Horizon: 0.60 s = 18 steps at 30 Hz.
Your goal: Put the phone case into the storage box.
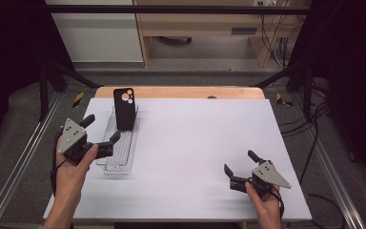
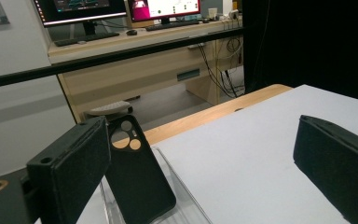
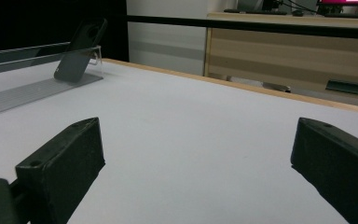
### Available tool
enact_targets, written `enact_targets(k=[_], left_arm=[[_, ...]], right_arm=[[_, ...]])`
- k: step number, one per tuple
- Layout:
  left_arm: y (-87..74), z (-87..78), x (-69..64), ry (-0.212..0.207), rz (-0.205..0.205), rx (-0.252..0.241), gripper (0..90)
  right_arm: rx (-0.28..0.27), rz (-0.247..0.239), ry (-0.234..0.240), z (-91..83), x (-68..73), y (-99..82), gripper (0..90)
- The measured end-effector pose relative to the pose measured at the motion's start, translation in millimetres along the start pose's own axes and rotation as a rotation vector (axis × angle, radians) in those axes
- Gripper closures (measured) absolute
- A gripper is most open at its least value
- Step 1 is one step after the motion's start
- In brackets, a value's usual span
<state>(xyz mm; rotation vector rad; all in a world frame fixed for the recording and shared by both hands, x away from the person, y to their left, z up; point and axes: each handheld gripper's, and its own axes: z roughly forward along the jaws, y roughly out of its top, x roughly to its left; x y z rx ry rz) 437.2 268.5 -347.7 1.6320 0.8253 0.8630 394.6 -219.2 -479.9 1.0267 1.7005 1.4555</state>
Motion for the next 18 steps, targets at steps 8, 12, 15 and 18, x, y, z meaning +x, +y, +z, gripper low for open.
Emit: enact_targets(k=[8,12,15,18], left_arm=[[-6.0,-8.5,1.3,0.007,-0.019,-0.027,3.1],[-9.8,-12.5,1.2,0.012,-0.023,-0.031,3.1],[-12.3,-15.7,1.7,0.017,-0.026,-0.033,3.0],[-14.4,-18.5,1.5,0.022,-0.023,-0.037,2.9]], right_arm=[[0.002,0.0,0.001,-0.4,-0.3,0.0,2.7],[0.003,0.0,0.001,-0.3,-0.3,0.0,2.7],[0.003,0.001,0.001,-0.4,-0.5,0.0,2.7],[0.004,0.001,0.001,-0.4,-0.6,0.0,2.7]])
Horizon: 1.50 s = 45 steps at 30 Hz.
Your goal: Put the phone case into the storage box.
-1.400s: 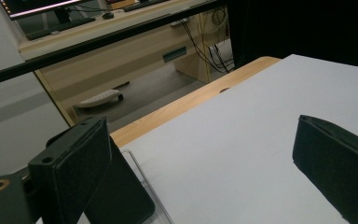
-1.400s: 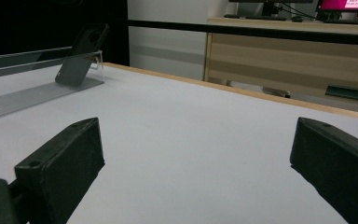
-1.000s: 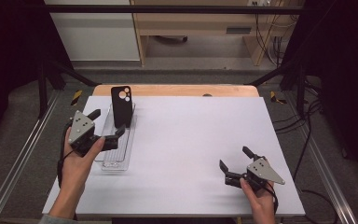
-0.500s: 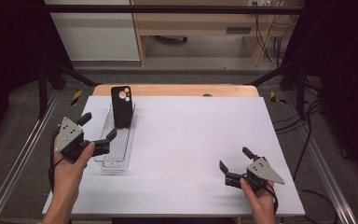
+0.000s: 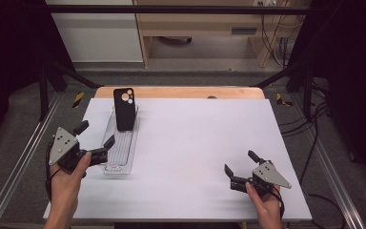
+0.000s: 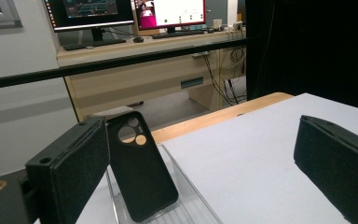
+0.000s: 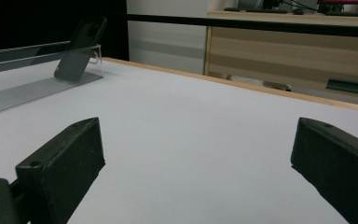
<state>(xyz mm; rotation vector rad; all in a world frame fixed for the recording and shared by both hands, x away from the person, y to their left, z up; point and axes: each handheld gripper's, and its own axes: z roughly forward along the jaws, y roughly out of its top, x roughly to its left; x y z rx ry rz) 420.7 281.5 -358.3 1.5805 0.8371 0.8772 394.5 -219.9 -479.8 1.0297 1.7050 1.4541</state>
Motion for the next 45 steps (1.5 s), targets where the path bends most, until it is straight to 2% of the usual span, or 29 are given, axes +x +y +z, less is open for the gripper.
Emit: enact_targets(k=[15,19,37,45], left_arm=[[-17.4,-13.3,-1.9,0.017,-0.027,-0.037,2.5],[-21.7,-15.1,-4.2,0.021,-0.022,-0.038,2.5],[-50.9,-22.3,-8.7,0.024,-0.057,-0.029,2.3],[-57.6,-25.9,-12.0,0.024,-0.062,-0.023,2.4]], right_arm=[[-0.001,-0.002,0.0,-0.1,-0.4,-0.1,2.7],[-0.001,0.0,0.002,-0.3,-0.4,0.0,2.7],[0.0,-0.004,0.003,-0.2,-0.2,-0.1,2.7],[-0.001,-0.005,0.002,-0.2,-0.4,0.0,2.8]])
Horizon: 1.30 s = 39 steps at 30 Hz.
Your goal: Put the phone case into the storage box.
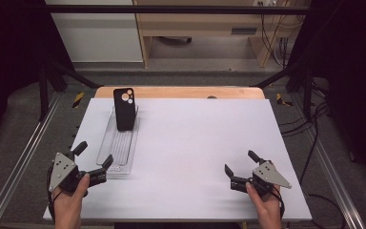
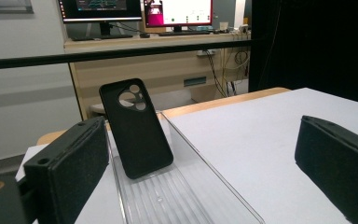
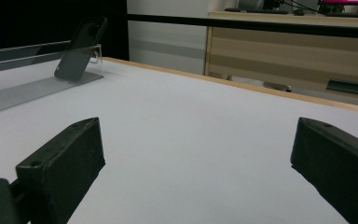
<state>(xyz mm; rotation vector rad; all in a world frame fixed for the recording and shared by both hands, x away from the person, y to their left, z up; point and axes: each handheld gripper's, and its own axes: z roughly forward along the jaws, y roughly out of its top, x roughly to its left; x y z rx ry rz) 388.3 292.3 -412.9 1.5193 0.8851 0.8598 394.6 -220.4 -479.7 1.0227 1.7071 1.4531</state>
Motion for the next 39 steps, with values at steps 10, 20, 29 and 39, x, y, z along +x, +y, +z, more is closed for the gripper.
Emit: enact_targets(k=[10,20,29,39], left_arm=[[-7.5,-3.5,-0.6,0.012,0.002,-0.014,2.3],[-15.4,-3.4,0.7,-0.002,-0.006,-0.025,2.3],[-24.1,-3.5,2.1,-0.013,-0.017,-0.016,2.3],[-30.0,-4.2,2.5,-0.018,-0.016,-0.023,2.3]], right_arm=[[0.006,-0.005,0.003,0.4,0.7,0.1,3.1],[0.006,-0.009,0.002,0.5,0.7,0.0,3.3],[0.005,-0.014,0.006,0.8,1.1,-0.1,3.2],[0.012,-0.018,0.011,1.3,1.1,-0.5,3.3]])
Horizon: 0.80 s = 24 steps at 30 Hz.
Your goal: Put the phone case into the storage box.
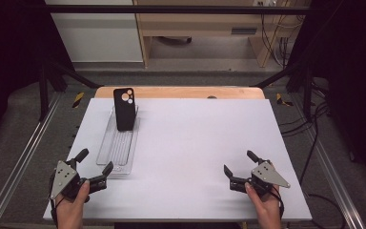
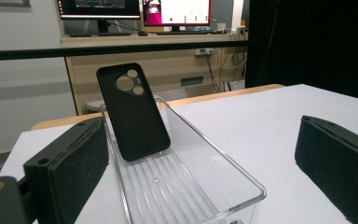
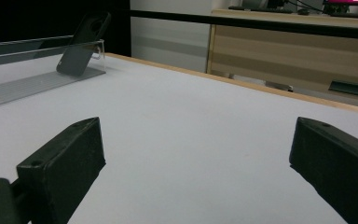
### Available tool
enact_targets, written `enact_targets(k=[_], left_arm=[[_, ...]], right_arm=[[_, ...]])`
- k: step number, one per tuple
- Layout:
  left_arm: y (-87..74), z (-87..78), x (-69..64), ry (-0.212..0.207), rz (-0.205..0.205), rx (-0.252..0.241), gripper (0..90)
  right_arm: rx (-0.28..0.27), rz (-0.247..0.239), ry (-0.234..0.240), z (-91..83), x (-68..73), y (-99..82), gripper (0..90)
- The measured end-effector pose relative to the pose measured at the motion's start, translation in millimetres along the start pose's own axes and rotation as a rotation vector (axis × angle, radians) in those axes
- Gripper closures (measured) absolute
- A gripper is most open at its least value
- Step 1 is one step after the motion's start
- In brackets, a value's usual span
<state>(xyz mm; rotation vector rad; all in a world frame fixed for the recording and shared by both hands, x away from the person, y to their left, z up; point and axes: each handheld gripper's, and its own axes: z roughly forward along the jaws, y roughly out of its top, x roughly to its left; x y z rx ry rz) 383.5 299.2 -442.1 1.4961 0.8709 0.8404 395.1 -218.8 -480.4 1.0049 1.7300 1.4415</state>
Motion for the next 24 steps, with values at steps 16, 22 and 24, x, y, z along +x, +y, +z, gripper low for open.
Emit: enact_targets(k=[16,22,24], left_arm=[[-13.3,-5.0,6.6,0.023,-0.015,-0.026,1.2],[-15.5,1.6,7.4,0.002,0.005,-0.032,1.2],[-17.5,2.4,7.5,-0.001,0.008,-0.016,1.1]], right_arm=[[-0.06,-0.047,0.053,1.9,0.7,0.7,3.2],[-0.022,-0.066,0.045,8.0,0.6,-3.0,2.8],[0.004,-0.069,0.034,10.9,-0.7,-4.7,2.8]])
